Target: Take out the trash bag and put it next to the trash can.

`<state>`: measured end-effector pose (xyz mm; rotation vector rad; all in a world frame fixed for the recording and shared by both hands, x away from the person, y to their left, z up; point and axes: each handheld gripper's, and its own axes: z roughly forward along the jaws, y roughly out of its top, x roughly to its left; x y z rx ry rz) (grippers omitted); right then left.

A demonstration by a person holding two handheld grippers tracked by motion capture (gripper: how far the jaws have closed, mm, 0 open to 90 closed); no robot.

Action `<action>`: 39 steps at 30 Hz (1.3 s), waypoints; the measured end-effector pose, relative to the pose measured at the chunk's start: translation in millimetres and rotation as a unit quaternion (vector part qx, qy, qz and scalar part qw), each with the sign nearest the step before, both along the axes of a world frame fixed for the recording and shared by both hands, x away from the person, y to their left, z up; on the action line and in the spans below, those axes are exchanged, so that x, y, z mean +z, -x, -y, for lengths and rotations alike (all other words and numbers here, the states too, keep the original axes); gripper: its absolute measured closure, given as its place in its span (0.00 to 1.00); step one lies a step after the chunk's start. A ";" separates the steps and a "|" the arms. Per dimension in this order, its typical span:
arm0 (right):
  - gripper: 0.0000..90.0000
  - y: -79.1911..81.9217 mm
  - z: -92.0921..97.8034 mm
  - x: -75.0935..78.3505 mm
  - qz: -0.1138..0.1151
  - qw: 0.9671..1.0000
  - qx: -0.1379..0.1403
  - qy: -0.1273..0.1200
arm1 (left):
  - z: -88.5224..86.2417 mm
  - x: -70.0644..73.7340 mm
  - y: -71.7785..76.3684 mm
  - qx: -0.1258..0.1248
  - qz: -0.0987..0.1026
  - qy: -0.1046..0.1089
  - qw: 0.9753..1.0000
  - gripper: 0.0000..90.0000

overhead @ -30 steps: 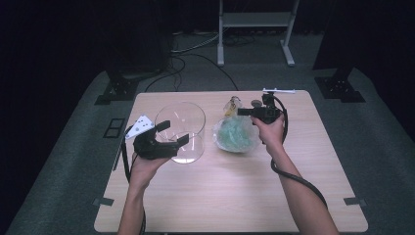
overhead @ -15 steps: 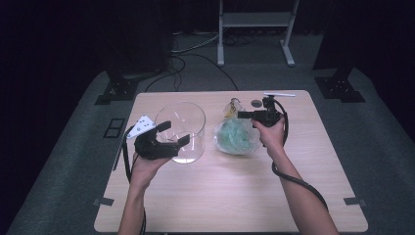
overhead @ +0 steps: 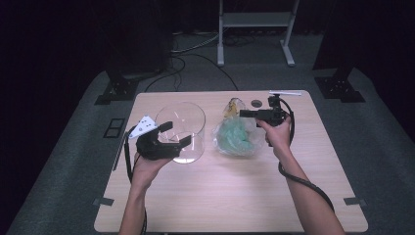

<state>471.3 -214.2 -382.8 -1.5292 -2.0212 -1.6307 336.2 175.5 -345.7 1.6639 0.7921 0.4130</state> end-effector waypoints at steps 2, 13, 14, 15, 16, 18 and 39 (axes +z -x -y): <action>0.51 0.3 2.8 1.6 0.000 1.000 0.002 -0.001 | 0.1 -0.1 -0.2 -0.001 0.000 0.000 1.000 0.08; 0.43 3.1 17.9 6.5 0.010 1.000 0.001 -0.002 | -0.6 0.2 0.2 0.000 0.000 0.000 1.000 0.08; 0.43 3.5 19.7 6.9 0.012 1.000 0.002 -0.002 | -0.6 0.3 0.4 0.000 0.000 -0.001 1.000 0.08; 0.42 4.2 21.4 7.7 0.012 1.000 0.001 -0.001 | -0.4 0.4 0.5 0.000 0.000 -0.001 1.000 0.08; 0.42 4.8 23.0 8.5 0.013 1.000 0.001 -0.001 | -0.4 0.4 0.5 0.000 0.000 -0.001 1.000 0.08; 0.42 6.2 26.5 10.1 0.015 1.000 0.003 -0.001 | -0.4 0.5 0.5 0.000 0.000 -0.001 1.000 0.08; 0.41 28.0 65.7 7.0 0.026 1.000 0.008 0.003 | 4.1 -2.0 -0.5 -0.004 -0.003 -0.008 1.000 0.08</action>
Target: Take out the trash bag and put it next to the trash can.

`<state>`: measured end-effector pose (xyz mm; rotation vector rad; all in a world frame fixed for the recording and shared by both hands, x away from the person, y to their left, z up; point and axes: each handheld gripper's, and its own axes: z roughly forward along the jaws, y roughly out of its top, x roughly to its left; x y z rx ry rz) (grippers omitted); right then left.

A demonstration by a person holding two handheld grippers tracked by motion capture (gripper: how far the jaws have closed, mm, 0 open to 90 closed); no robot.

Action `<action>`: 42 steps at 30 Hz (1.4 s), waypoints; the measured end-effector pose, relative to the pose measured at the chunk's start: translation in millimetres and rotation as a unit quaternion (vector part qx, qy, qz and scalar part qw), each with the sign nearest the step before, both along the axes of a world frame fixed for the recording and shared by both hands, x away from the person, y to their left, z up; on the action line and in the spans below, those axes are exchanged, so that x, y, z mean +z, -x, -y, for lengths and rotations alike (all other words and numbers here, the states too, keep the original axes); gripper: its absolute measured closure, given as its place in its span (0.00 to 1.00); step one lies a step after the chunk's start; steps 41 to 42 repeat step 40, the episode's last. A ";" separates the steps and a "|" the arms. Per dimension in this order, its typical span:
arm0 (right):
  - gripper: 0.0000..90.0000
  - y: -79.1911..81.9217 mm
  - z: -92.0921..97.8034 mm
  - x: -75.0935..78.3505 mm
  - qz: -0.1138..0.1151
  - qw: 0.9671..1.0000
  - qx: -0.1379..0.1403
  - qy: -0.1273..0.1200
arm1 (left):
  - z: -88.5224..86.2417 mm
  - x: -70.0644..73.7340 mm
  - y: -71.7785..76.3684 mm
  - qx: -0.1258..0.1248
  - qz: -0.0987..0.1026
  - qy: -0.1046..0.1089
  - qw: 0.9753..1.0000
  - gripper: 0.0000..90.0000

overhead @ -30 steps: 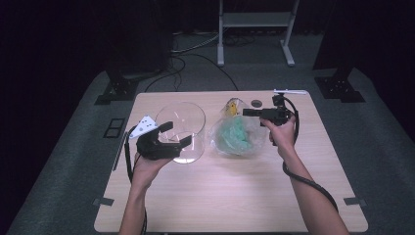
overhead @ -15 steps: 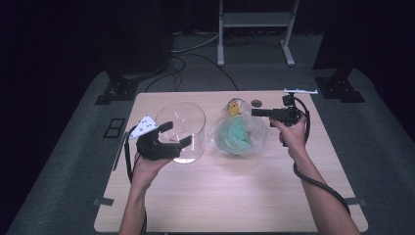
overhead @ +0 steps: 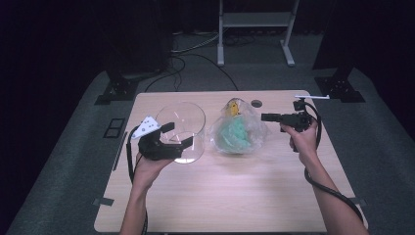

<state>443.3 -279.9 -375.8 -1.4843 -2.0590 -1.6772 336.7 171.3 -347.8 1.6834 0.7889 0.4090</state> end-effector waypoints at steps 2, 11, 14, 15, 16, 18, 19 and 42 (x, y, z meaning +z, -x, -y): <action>0.41 1.9 2.6 -2.3 0.000 1.000 0.001 0.000 | 0.2 0.0 0.2 -0.001 0.000 -0.001 1.000 0.08; 0.41 10.6 13.7 -12.6 -0.003 1.000 0.000 -0.005 | 0.9 -0.1 0.4 -0.002 -0.001 -0.002 1.000 0.08; 0.41 13.5 17.8 -16.1 -0.004 1.000 -0.001 -0.007 | 1.5 -0.4 0.1 -0.003 -0.001 -0.003 1.000 0.08; 0.41 14.3 19.1 -17.3 -0.005 1.000 -0.001 -0.008 | 1.8 -0.5 0.0 -0.003 -0.001 -0.003 1.000 0.08; 0.41 15.3 20.2 -18.3 -0.007 1.000 -0.001 -0.009 | 2.1 -0.7 -0.1 -0.003 -0.001 -0.004 1.000 0.08; 0.41 16.8 22.3 -20.4 -0.007 1.000 -0.002 -0.010 | 2.6 -1.0 -0.3 -0.004 -0.002 -0.004 1.000 0.08; 0.41 17.7 23.2 -21.3 -0.007 1.000 -0.002 -0.011 | 2.9 -1.0 -0.3 -0.004 -0.002 -0.004 1.000 0.08; 0.41 41.4 38.9 -43.5 -0.012 1.000 0.005 -0.011 | 3.6 -0.9 -0.6 -0.008 -0.001 -0.005 1.000 0.08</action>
